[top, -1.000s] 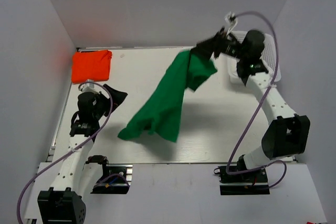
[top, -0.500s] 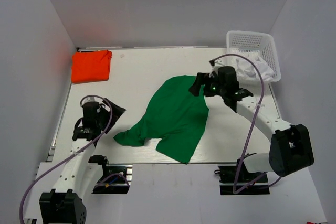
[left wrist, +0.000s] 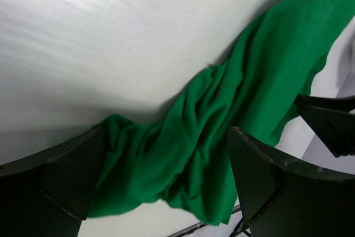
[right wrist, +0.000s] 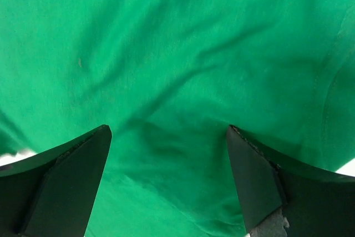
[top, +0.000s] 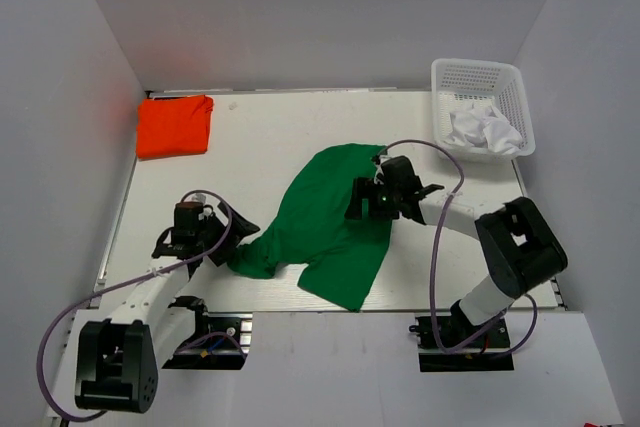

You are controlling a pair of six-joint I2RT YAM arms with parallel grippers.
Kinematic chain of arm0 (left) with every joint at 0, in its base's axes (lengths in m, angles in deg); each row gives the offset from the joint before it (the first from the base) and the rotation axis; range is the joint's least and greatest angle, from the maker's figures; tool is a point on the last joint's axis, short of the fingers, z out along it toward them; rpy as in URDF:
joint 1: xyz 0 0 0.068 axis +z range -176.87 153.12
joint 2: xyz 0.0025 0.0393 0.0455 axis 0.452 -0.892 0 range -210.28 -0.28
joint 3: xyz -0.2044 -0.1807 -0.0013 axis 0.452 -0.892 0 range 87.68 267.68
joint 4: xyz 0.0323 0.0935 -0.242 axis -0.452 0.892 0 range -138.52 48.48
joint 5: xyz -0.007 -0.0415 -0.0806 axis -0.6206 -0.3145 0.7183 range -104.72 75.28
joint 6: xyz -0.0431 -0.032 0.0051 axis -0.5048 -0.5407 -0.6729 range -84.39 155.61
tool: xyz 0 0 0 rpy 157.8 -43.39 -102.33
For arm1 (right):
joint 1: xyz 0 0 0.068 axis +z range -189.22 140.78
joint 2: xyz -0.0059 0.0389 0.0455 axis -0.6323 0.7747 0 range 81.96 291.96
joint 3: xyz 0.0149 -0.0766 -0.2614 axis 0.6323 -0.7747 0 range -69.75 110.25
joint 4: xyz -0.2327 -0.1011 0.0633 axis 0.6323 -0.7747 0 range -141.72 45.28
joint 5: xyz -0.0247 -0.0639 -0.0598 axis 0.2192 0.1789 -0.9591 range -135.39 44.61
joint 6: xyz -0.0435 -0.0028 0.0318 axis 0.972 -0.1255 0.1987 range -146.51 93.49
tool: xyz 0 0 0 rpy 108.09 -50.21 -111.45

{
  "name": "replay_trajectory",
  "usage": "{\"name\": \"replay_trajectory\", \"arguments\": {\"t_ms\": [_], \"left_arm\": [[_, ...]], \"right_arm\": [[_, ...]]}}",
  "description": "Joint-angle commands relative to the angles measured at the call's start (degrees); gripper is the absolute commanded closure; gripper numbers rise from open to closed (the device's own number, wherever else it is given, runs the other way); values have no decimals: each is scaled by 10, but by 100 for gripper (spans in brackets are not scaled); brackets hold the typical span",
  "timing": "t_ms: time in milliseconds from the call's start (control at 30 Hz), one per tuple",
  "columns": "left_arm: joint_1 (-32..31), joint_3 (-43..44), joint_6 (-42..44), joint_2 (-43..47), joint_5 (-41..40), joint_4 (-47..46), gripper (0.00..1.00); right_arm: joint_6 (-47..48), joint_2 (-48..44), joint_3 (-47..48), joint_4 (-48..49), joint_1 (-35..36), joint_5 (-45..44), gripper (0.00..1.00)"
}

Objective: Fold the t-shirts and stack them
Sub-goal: Move the tshirt to the center of the board, then flatten out the tshirt

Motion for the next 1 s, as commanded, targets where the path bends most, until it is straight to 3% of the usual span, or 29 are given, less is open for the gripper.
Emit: {"name": "replay_trajectory", "arguments": {"t_ms": [0, 133, 200, 367, 533, 733, 967], "left_arm": [[-17, -25, 8, -61, -27, -33, 0], [-29, 29, 8, -154, -75, -62, 0], [-29, 67, 8, -220, -97, -96, 0], [-39, 205, 32, -363, -96, -117, 0], [-45, 287, 52, -355, -156, -64, 0], [-50, 250, 52, -220, -261, -15, 0], [-50, 251, 59, -258, -247, -5, 2]], "right_arm": [[-24, 50, 32, 14, -5, -46, 10], [-38, 104, 75, -19, -18, -100, 10], [-42, 144, 126, -41, -37, -160, 10], [-2, 240, 272, -58, -85, -199, 10], [61, 246, 368, -63, -96, -251, 10], [114, 148, 324, -38, -88, -184, 10], [72, 22, 168, -34, -86, -130, 10]]}}
